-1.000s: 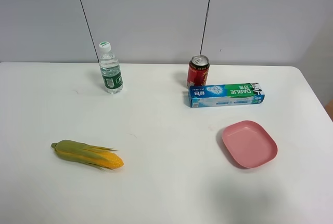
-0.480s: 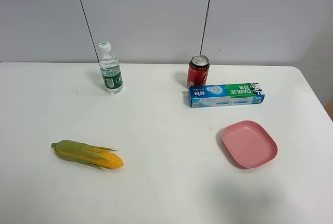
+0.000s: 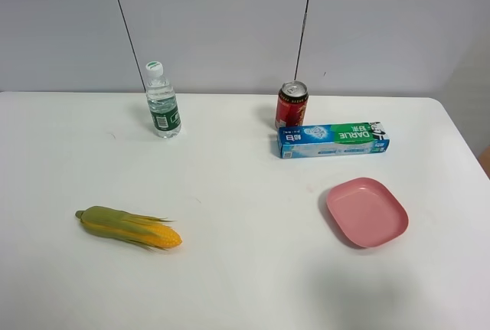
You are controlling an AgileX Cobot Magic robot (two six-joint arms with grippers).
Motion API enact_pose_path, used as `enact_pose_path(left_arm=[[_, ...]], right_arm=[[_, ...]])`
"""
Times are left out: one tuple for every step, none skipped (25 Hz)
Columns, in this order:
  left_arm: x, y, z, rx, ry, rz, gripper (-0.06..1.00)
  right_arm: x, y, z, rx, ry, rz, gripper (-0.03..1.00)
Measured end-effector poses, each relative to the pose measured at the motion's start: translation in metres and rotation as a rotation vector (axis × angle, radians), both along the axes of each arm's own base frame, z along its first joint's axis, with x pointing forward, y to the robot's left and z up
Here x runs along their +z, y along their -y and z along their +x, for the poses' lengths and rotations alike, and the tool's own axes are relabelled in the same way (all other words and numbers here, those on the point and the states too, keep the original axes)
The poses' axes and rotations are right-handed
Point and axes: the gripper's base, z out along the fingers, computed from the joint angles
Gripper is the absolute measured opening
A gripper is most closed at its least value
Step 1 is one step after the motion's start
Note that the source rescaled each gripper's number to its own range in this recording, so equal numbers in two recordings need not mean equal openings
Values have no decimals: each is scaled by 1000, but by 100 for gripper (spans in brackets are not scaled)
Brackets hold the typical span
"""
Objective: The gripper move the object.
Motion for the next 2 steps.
enact_pose_path(left_arm=[[0, 0, 0, 2, 0, -3, 99], [0, 0, 0, 3, 0, -5, 99]], right_arm=[[0, 0, 0, 0, 0, 0, 100], [0, 0, 0, 0, 0, 0, 100]])
